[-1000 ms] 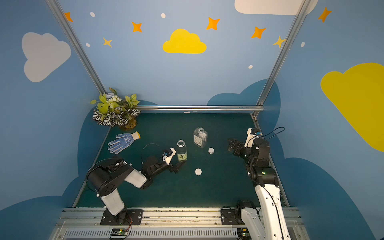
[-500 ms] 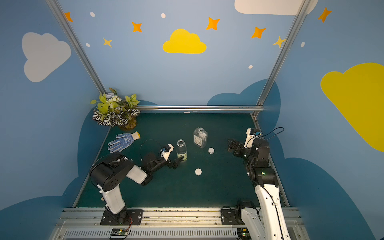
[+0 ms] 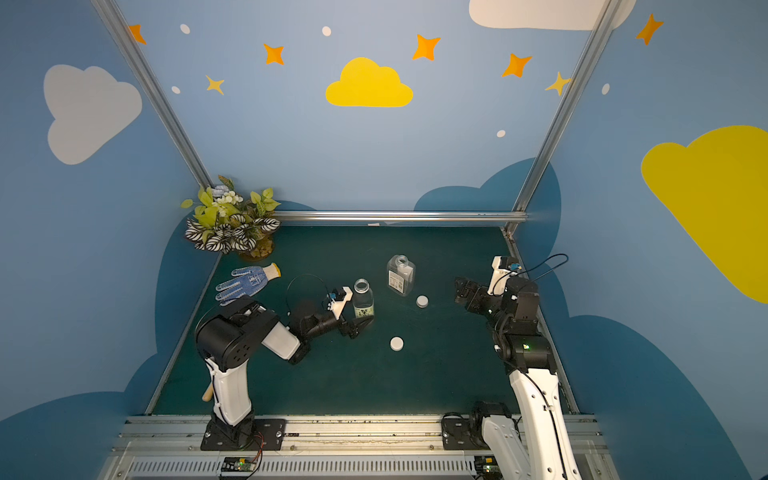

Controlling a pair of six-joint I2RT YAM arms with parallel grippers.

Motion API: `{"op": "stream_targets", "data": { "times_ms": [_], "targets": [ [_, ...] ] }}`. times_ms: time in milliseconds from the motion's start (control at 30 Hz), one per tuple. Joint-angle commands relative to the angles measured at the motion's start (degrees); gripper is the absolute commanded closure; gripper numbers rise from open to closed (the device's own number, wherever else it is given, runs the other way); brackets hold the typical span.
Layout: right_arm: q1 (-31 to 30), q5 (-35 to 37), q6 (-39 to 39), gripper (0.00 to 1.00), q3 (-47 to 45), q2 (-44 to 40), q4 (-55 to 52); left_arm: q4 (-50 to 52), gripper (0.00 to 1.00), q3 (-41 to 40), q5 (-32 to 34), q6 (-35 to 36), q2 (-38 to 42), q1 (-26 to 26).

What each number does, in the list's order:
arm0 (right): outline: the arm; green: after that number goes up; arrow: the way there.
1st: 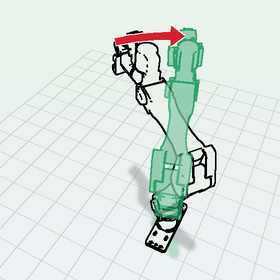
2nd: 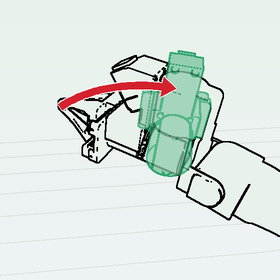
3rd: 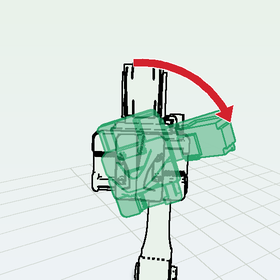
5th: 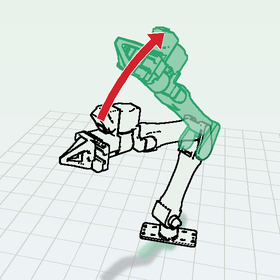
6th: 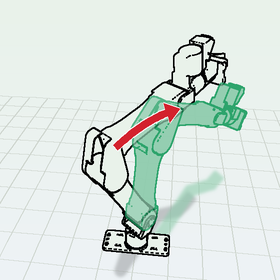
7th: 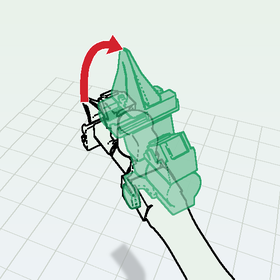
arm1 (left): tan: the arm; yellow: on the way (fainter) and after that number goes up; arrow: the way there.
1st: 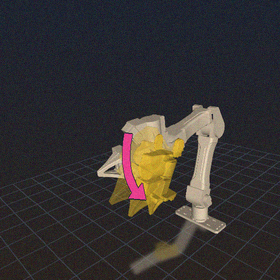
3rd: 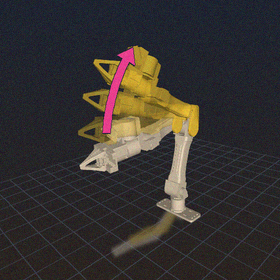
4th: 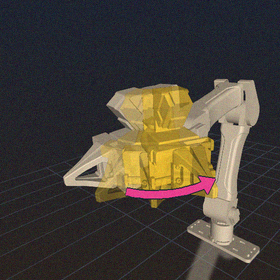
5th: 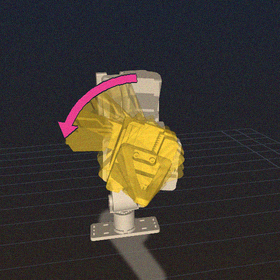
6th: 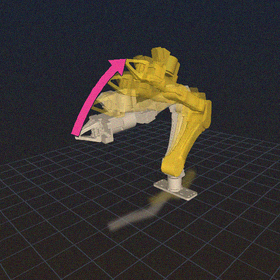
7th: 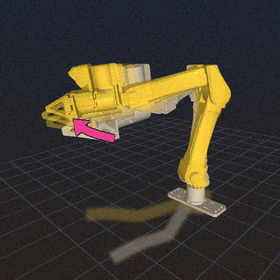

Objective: Screw on the bottle caps
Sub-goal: Pick up the plastic bottle at the center of the board.

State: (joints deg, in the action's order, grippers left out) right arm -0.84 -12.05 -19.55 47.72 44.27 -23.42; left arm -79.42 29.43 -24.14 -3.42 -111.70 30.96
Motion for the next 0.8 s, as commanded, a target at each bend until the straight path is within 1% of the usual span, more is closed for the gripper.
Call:
{"op": "stream_targets", "data": {
  "times_ms": [0, 133, 267, 333, 400, 533, 633, 767],
  "targets": [
    [-0.1, -0.9, 0.8, 0.02, -0.5, -0.6, 1.9, -0.9, 0.02, 0.4, -1.7, 0.0, 0.1, 0.2],
    [-0.1, -0.9, 0.6, 0.02, -0.7, -0.6, 2.1, -0.9, 0.03, -0.7, -0.6, 0.8, 1.8, 0.7],
    [-0.1, -1.1, 0.3, 0.02, -1.0, -0.7, 2.4, -0.9, 0.06, -2.0, 0.8, 1.5, 2.6, 1.6],
    [-0.1, -1.1, 0.4, 0.02, -1.1, -0.8, 2.4, -0.8, 0.08, -2.4, 1.5, 1.8, 2.6, 2.1],
    [-0.1, -1.1, 0.5, 0.02, -1.0, -0.8, 2.0, -0.9, 0.13, -2.7, 2.0, 1.8, 2.4, 2.3],
    [-0.1, -1.0, 0.8, 0.02, -1.0, -0.8, 1.7, -0.9, 0.18, -2.9, 4.3, 1.9, 1.6, 2.5],
    [-0.1, -1.1, 0.8, 0.02, -1.0, -0.8, 1.6, -0.9, 0.24, -2.8, 5.0, 1.9, 1.1, 2.5],
    [-0.1, -1.0, 1.1, 0.02, -1.0, -0.8, 1.4, -0.9, 0.26, -3.4, 4.7, 2.2, 1.8, 2.8]
  ]
}}
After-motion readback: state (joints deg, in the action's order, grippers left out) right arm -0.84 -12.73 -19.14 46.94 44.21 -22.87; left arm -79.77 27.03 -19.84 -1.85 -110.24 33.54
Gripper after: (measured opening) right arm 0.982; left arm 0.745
